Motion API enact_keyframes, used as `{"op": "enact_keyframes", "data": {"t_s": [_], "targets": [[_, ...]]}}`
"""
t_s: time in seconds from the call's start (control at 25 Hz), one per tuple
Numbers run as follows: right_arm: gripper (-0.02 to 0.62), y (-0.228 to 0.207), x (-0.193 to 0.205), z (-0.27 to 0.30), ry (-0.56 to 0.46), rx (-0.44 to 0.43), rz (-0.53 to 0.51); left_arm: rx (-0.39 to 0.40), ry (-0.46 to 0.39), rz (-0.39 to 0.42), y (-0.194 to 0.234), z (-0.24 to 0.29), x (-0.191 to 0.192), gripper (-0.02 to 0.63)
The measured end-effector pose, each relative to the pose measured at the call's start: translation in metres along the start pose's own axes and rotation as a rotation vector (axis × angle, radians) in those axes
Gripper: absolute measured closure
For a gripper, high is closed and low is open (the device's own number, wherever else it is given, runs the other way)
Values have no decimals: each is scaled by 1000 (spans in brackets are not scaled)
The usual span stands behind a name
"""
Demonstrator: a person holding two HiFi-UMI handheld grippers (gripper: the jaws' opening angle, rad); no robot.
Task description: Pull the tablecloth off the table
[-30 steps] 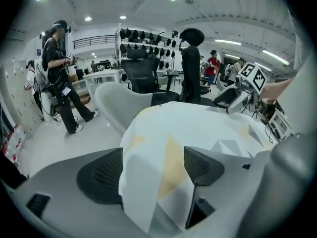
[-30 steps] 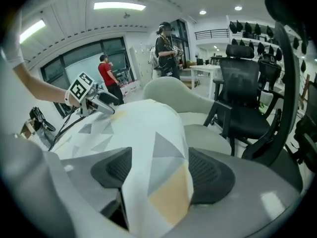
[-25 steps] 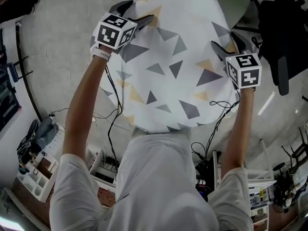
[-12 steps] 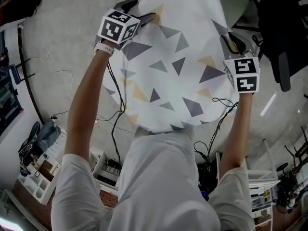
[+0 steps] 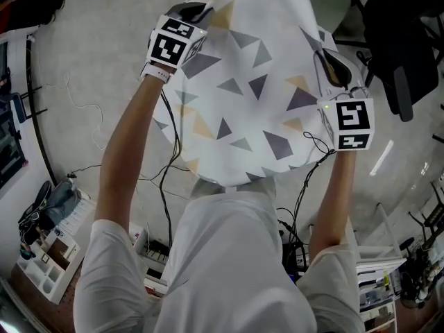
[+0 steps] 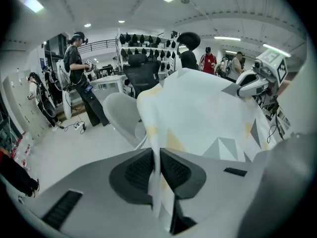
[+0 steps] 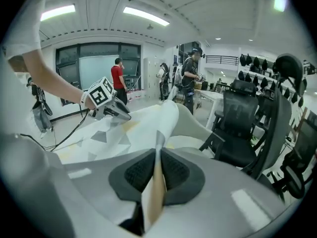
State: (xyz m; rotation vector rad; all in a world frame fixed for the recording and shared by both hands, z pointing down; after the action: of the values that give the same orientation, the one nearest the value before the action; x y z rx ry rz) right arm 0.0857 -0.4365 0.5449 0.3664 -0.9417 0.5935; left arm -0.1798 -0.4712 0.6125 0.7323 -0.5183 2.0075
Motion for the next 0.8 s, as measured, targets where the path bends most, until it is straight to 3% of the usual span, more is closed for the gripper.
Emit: {"op": "enact_keyframes", "data": {"t_s": [0.2,0.36,0.6,0.8], "targets": [[555,27,-3,-42,-10,79,75,-8,-101,-9,-25,-66,-3,568],[555,60,-11,-89,-39,161,68,-13,-189,-29,-55,-135,-2,572],[555,133,-34,-170,-126,217,141,-8,-324,-46,-99,-262,16,574],[555,216,-50,-252,-218,267,127,-3,-417,-89,-145,-381,55,575]]}}
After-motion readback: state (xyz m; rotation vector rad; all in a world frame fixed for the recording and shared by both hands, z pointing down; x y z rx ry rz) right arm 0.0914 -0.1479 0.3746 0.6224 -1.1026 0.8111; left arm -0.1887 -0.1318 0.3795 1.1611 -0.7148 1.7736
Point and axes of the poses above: the fingertips, and each gripper's own axes: z forward along the fingers, y to its left, x out of its underside, the point moved 2 cm from there along -z, backward along the fingers, and after that the axes turned 3 degrees about -y, right-handed, at the moved point
